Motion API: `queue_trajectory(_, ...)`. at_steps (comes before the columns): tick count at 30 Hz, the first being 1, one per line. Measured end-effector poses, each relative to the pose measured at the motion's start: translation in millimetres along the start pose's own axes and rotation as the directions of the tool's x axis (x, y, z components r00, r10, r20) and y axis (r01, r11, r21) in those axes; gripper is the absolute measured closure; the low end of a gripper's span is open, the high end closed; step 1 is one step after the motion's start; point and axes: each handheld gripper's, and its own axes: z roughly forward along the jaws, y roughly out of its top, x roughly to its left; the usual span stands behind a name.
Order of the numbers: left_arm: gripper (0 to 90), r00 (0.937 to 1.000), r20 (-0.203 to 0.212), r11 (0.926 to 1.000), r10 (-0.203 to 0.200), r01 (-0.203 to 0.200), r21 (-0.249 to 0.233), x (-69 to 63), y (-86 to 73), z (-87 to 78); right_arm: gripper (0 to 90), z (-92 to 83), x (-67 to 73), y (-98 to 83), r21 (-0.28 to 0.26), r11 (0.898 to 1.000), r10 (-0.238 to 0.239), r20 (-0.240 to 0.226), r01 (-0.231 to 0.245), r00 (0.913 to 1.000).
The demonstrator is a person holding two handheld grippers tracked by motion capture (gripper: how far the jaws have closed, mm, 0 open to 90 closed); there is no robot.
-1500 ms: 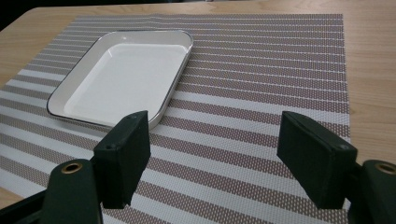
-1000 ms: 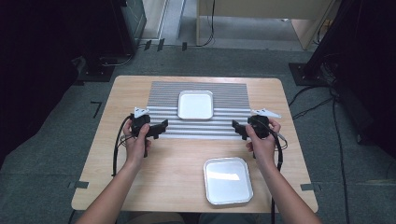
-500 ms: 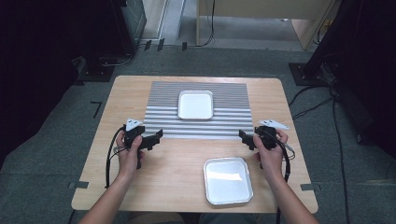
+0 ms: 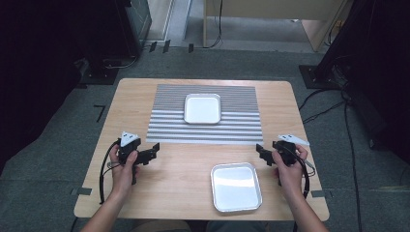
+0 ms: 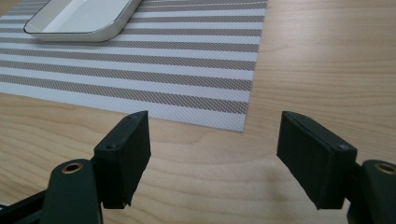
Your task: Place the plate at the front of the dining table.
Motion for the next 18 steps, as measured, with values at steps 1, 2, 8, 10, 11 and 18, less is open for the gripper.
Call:
queue_trajectory(1,17.0,1.0,0.0,1.0,0.0,0.0,0.0,0.0,0.0,0.0,25.9,0.0,0.0,0.0,0.0,1.0,0.0,0.0,0.0,1.0)
queue_trajectory(2,16.9,1.0,-0.004,1.0,0.002,-0.002,0.002,1.7,-4.3,-3.4,25.8,-4.5,-4.3,-4.3,0.0,1.0,0.004,0.002,-0.004,1.0)
queue_trajectory(8,16.7,0.9997,-0.003,0.9997,-0.023,0.023,0.0,7.9,-14.3,-12.5,25.9,-16.1,-15.8,-14.4,0.002,1.0,0.012,0.021,-0.012,0.9997)
queue_trajectory(10,16.7,0.9995,-0.012,0.9996,-0.028,0.028,-0.002,11.1,-19.8,-18.0,25.8,-19.9,-18.5,-17.0,0.001,1.0,0.017,0.027,-0.017,0.9995)
queue_trajectory(11,16.7,0.9995,-0.015,0.9996,-0.028,0.028,-0.001,12.2,-21.9,-19.4,25.8,-22.6,-20.4,-18.9,0.0,1.0,0.019,0.028,-0.019,0.9994)
queue_trajectory(18,16.7,0.999,-0.032,0.9994,-0.032,0.033,0.014,21.9,-34.0,-28.3,25.9,-32.8,-29.6,-30.5,-0.005,0.999,0.034,0.043,-0.034,0.9985)
